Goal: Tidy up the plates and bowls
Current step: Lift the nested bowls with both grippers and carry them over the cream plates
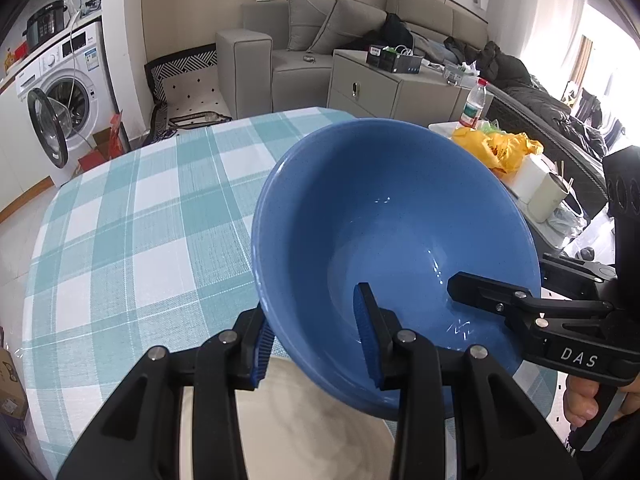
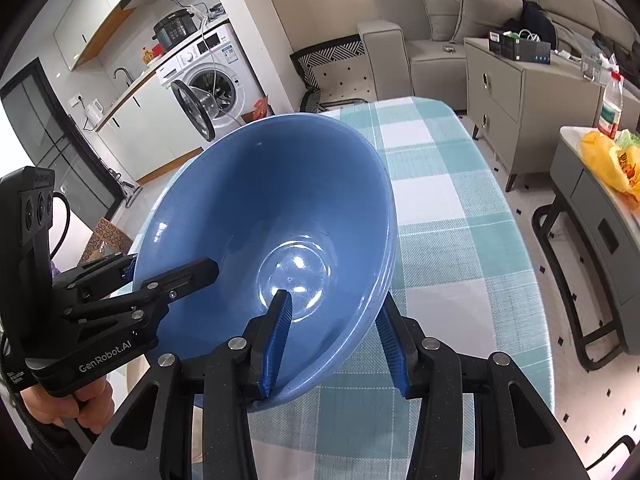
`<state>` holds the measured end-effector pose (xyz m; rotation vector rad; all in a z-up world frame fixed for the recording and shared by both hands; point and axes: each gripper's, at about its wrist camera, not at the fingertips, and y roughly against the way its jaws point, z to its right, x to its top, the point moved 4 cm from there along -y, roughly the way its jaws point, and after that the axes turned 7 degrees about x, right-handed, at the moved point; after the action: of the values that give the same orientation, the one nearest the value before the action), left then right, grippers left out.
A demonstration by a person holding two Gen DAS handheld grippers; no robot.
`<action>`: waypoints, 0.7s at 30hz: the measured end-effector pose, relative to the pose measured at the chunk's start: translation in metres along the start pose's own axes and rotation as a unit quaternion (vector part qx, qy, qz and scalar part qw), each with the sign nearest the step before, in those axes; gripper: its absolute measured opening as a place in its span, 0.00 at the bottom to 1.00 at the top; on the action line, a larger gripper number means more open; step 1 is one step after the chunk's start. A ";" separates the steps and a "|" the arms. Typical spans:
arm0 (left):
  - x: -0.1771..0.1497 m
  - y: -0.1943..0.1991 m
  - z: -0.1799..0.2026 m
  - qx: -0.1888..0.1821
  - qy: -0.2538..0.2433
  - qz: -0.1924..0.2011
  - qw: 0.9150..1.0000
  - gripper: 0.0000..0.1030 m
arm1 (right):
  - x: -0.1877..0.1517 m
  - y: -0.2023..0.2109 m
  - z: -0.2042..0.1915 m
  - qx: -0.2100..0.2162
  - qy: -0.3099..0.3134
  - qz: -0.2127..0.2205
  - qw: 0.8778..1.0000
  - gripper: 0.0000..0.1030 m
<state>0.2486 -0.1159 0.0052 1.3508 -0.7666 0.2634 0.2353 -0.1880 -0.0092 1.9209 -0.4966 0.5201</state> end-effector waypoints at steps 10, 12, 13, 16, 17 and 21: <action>-0.004 0.032 -0.003 0.010 0.008 0.019 1.000 0.35 | -0.002 0.029 -0.022 0.009 0.016 0.012 1.000 0.43; -0.006 0.040 -0.004 0.013 0.009 0.024 1.000 0.35 | -0.003 0.034 -0.027 0.011 0.020 0.014 1.000 0.43; -0.007 0.043 -0.005 0.014 0.011 0.025 1.000 0.35 | -0.004 0.036 -0.030 0.011 0.022 0.014 1.000 0.43; -0.013 0.051 -0.010 0.020 0.016 0.028 0.999 0.35 | -0.005 0.041 -0.041 0.012 0.032 0.014 0.999 0.43; -0.016 0.054 -0.012 0.022 0.018 0.029 0.999 0.35 | -0.007 0.043 -0.045 0.014 0.034 0.013 0.999 0.43; -0.024 0.067 -0.020 0.032 0.024 0.032 0.999 0.35 | -0.011 0.047 -0.062 0.022 0.045 0.012 0.999 0.43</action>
<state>0.1988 -0.0758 0.0416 1.3771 -0.7664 0.3727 0.1920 -0.1478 0.0424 1.9249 -0.4538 0.6355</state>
